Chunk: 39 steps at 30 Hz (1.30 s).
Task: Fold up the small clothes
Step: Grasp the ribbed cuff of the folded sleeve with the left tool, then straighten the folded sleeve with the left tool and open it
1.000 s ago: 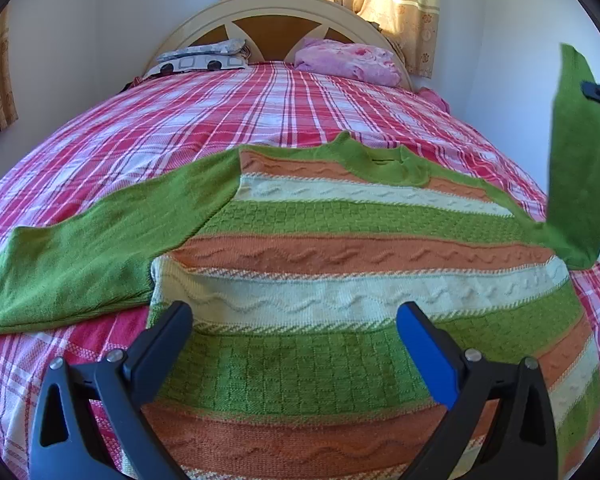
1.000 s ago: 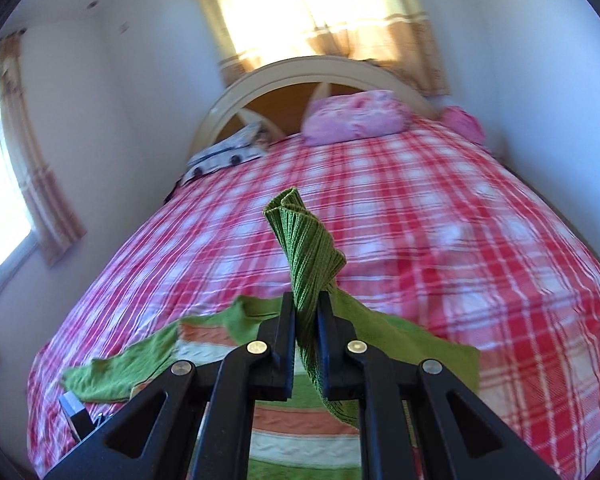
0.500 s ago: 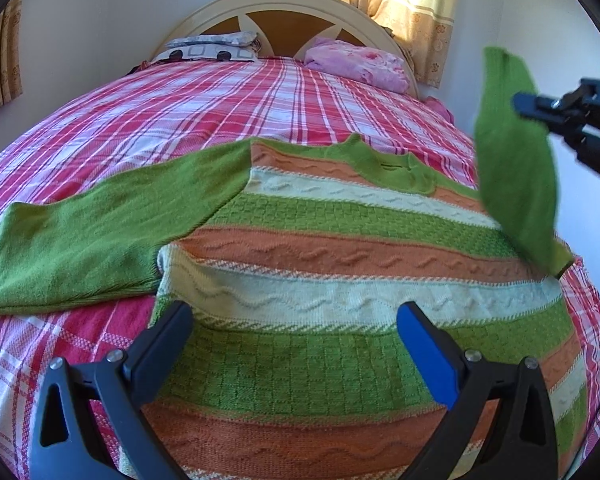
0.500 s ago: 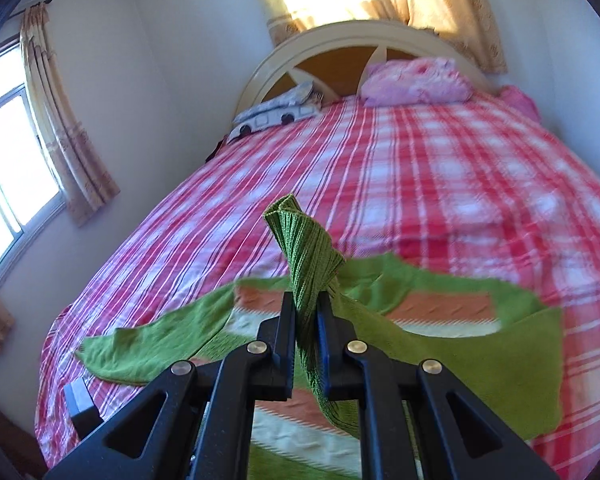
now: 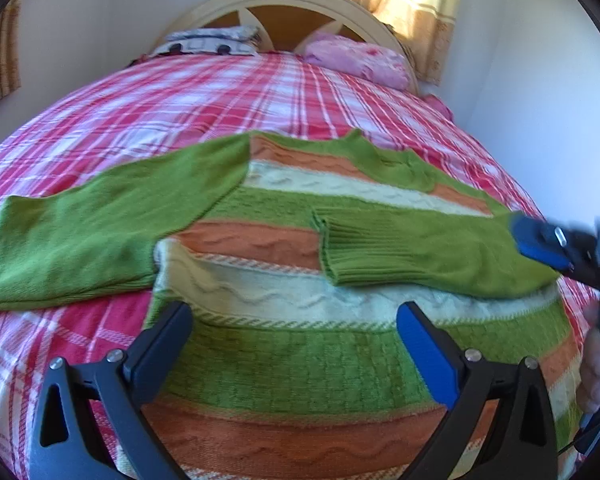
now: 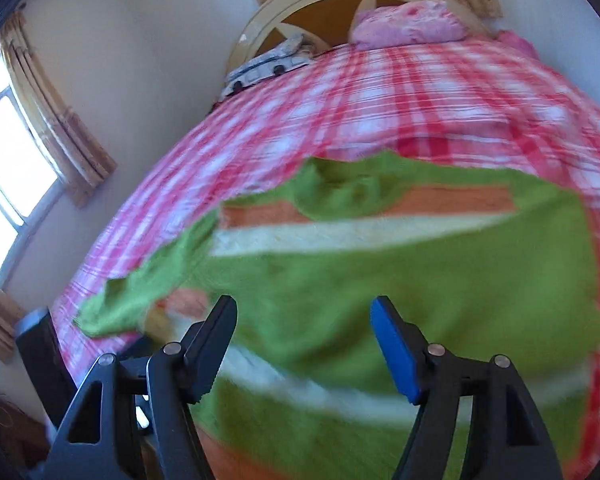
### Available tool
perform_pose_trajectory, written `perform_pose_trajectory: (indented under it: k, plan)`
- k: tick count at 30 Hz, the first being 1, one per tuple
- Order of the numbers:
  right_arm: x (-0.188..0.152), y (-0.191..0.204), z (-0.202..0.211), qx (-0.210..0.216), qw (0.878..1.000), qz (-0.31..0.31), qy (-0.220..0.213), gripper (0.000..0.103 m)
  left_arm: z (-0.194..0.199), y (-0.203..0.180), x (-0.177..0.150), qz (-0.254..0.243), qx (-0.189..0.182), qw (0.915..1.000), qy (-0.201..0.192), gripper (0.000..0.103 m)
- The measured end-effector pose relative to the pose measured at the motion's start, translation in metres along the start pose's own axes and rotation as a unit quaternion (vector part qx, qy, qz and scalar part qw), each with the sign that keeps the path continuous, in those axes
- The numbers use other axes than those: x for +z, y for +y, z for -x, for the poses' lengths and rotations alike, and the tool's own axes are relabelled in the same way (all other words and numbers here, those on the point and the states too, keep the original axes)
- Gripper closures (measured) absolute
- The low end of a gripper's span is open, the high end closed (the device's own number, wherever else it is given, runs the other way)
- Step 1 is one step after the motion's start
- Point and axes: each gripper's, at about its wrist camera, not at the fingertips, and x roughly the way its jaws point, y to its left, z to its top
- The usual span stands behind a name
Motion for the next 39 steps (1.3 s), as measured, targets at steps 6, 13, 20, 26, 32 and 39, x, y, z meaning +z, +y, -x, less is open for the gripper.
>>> perform_pose_trajectory:
  k: [6,13,20,26,32,39]
  plan:
    - [-0.046,-0.023,0.045,-0.105,0.992,0.059,-0.027,0.029,0.004,-0.008,0.009,-0.03,-0.029,0.9988,0.024,0.0]
    - [-0.077,-0.012,0.059,-0.149,0.978,0.132,-0.065,0.026,0.009,-0.023,0.041,-0.059,-0.065,0.9955,0.036,0.001]
    - [-0.093,0.008,0.059,-0.16,0.965,0.184,-0.092,0.022,-0.044,-0.026,0.057,-0.053,-0.046,0.9934,0.091,0.025]
    - [-0.105,0.029,0.048,-0.181,0.948,0.245,-0.088,0.016,-0.061,-0.031,0.055,-0.032,-0.097,0.9898,0.099,0.096]
    - [-0.115,0.042,0.043,-0.194,0.934,0.286,-0.093,0.016,-0.028,-0.026,0.069,-0.026,-0.137,0.9887,0.053,0.096]
    - [-0.117,0.046,0.04,-0.199,0.931,0.294,-0.09,0.016,-0.015,0.008,0.078,-0.007,-0.133,0.9904,0.036,0.096]
